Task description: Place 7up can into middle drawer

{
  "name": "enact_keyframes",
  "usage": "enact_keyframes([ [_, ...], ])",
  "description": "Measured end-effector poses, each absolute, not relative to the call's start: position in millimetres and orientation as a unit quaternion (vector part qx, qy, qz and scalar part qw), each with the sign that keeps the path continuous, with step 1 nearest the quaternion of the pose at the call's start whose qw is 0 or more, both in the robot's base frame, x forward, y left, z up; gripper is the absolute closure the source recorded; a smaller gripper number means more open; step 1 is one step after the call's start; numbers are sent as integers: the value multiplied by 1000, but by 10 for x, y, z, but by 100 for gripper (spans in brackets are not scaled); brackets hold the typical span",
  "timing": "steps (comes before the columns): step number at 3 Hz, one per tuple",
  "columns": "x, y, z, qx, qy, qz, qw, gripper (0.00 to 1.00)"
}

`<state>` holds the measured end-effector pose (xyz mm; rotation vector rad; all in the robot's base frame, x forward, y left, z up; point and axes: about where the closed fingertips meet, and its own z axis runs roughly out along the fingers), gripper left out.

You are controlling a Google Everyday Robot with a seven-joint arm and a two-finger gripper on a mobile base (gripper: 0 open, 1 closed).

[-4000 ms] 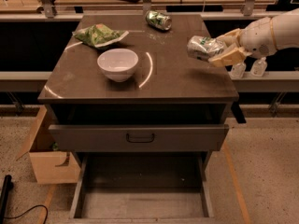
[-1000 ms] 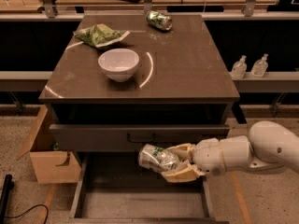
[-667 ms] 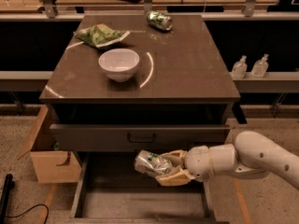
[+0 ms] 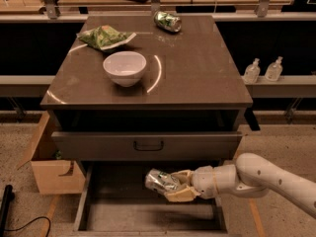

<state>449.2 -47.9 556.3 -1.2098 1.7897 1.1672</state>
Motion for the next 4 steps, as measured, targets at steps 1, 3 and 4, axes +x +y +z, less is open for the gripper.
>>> enact_keyframes([
  [1,4457,-557,5344,-438,701,447,343,82],
  [3,4436,-657,5154,-427,729,419,331,35],
  [4,4449,-677,5101,-430,747,401,312,12],
])
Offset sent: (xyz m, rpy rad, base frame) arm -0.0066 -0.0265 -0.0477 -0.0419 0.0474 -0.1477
